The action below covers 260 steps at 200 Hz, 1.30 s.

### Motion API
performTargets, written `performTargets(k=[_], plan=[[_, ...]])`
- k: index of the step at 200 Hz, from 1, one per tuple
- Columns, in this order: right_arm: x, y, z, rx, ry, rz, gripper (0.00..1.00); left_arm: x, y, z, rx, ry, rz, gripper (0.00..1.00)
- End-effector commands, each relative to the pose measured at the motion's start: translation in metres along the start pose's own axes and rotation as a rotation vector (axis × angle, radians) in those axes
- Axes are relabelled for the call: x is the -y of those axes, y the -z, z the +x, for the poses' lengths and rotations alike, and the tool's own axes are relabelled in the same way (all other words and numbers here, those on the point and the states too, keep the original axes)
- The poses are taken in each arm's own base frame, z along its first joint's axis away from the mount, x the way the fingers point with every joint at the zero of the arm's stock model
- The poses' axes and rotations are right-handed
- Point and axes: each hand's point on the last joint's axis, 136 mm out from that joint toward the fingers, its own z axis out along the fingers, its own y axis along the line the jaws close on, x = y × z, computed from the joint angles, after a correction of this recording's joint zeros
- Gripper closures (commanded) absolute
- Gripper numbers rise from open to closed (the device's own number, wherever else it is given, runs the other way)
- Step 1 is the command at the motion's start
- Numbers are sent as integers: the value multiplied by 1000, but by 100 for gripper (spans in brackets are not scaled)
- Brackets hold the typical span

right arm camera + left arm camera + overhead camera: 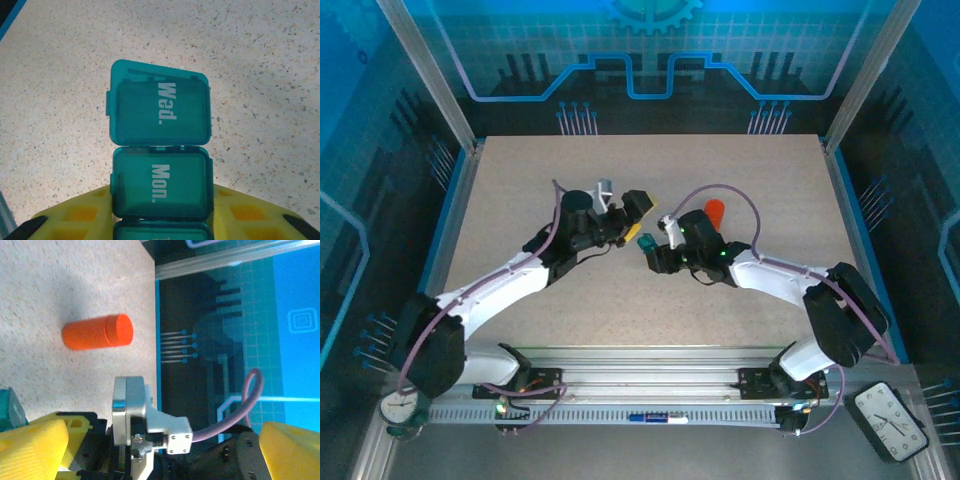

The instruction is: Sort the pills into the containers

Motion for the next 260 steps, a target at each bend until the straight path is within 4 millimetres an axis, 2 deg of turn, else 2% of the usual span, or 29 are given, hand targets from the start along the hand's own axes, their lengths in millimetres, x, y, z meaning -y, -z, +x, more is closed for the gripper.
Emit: performTargets(k=[1, 49, 77, 81, 97, 170, 244, 260], plan=[[7, -10, 23, -81, 24, 5, 70, -27, 18, -18, 71, -11, -81, 1], [8, -26, 47, -195, 129, 43, 70, -79, 39, -36, 105, -38, -221, 1], [7, -34, 68, -266, 217, 68, 69, -97, 43, -37, 95, -57, -273, 1], [2, -36, 59, -250, 234, 65, 69, -98, 42, -37, 94, -59, -278, 1], [0, -42, 67, -281, 279, 72, 69, -106, 41, -35, 82, -59, -297, 1], [2, -62, 87, -371, 363, 96, 68, -119, 28, -33, 54, -31, -305, 1], [11, -67, 97, -396, 349, 126, 60, -125, 24, -31, 43, -20, -308, 1], [13, -67, 100, -399, 342, 130, 55, -126, 25, -30, 43, -21, -312, 1]])
